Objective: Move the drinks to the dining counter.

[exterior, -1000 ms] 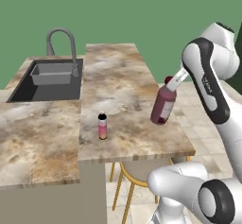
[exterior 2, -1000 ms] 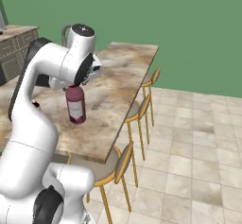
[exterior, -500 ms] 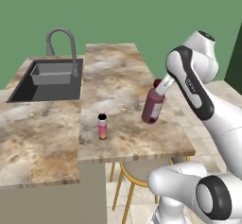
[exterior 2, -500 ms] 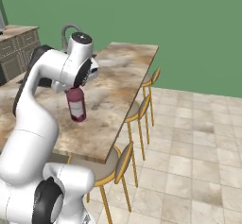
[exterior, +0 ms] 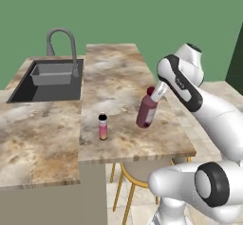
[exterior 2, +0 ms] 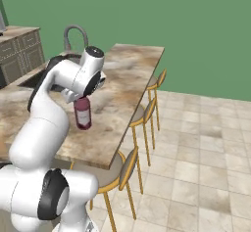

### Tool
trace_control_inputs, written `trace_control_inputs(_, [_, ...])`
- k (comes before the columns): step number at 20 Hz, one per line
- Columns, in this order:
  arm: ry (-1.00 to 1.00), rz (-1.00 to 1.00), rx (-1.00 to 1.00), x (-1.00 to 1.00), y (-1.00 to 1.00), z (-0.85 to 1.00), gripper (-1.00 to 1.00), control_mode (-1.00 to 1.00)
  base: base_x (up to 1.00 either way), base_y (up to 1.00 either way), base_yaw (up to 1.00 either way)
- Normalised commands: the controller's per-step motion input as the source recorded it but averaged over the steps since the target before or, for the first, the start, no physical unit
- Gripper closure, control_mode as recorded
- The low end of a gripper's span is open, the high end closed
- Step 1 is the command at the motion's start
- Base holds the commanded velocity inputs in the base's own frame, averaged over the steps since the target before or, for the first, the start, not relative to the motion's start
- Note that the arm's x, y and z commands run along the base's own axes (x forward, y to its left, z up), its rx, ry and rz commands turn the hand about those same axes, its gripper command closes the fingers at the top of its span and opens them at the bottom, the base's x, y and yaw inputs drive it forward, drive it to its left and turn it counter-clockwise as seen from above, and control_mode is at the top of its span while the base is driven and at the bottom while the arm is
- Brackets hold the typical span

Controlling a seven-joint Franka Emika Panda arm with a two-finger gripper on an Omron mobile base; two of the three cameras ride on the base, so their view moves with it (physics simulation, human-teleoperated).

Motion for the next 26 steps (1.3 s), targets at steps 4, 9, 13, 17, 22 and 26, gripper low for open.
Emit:
trace_control_inputs(4, [0.03,0.10,0.00,0.40,0.16,-0.43,1.00,-1.00,0.00,0.00,0.00])
trace_control_inputs(9, [0.09,0.09,-0.01,0.39,0.24,-0.47,1.00,-1.00,0.00,0.00,0.00])
trace_control_inputs(13, [0.07,0.07,-0.02,0.28,0.24,-0.48,1.00,-1.00,0.00,0.00,0.00])
trace_control_inputs(17, [0.03,0.05,-0.08,0.08,0.31,-0.58,-1.00,-1.00,0.00,0.00,0.00])
trace_control_inputs(22, [0.00,0.05,-0.07,-0.08,0.17,-0.24,-1.00,-1.00,0.00,0.00,0.00])
trace_control_inputs(26, [-0.08,0.02,-0.02,-0.44,-0.03,0.00,-1.00,-1.00,0.00,0.00,0.00])
